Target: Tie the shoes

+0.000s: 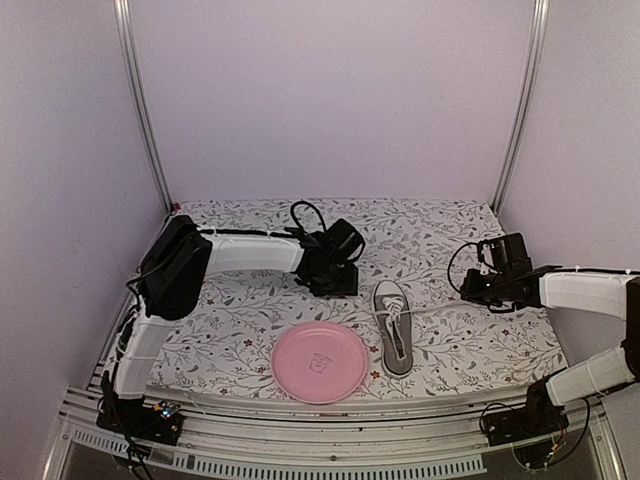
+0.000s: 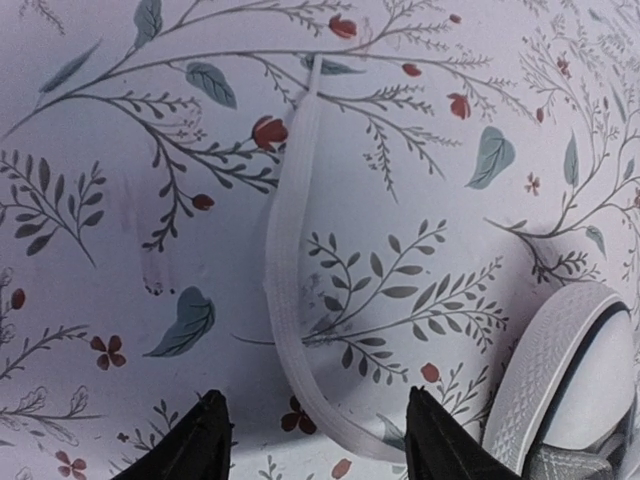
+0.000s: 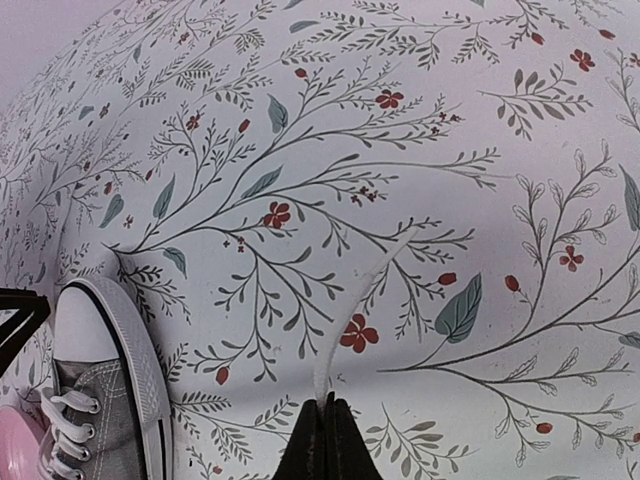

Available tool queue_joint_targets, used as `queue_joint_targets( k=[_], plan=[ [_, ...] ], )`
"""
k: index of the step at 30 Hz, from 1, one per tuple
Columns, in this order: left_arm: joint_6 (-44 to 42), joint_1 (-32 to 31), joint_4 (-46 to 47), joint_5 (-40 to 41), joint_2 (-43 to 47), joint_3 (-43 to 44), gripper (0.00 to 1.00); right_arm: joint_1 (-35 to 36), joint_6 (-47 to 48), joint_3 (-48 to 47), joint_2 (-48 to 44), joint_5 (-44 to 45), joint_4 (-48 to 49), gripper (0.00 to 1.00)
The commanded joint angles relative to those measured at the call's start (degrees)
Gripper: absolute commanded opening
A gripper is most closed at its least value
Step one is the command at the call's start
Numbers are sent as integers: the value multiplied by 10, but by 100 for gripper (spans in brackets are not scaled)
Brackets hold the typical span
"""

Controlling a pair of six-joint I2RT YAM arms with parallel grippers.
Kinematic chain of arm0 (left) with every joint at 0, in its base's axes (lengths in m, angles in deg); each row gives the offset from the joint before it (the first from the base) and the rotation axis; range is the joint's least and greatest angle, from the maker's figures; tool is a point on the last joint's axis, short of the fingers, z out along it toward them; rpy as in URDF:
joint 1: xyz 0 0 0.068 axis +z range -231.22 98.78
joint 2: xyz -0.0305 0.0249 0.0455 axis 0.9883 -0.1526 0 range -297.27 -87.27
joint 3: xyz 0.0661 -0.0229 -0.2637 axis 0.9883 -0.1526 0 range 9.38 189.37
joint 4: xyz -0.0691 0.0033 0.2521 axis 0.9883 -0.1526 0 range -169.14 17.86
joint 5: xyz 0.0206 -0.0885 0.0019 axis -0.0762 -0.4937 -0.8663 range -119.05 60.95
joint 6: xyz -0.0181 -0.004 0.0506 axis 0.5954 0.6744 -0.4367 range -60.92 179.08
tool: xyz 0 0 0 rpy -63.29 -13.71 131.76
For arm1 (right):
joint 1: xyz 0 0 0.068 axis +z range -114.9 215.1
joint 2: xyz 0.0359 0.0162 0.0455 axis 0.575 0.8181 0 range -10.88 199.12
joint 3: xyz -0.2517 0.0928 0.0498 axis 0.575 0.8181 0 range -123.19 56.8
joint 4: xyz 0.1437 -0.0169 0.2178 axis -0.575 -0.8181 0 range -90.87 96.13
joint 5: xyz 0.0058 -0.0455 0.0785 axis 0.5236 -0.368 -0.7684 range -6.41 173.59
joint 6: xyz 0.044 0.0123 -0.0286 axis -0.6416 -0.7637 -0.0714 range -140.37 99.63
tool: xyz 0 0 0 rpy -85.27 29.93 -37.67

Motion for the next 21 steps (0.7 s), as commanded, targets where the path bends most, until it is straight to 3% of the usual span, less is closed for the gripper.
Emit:
queue_joint_targets(
  k=[1, 10, 17, 21],
  plan=[
    [-21, 5, -38, -2, -25, 26, 58, -3, 3, 11, -6, -9, 18, 2],
    [-27, 1, -70, -32, -79, 65, 40, -3, 3, 16, -15, -4, 20, 2],
    [-22, -1, -44, -18, -55, 39, 2, -3, 1, 8, -21, -7, 14, 2],
    [-22, -1, 18, -24, -1, -2, 0, -3, 7, -11, -40, -27, 5, 2]
  ],
)
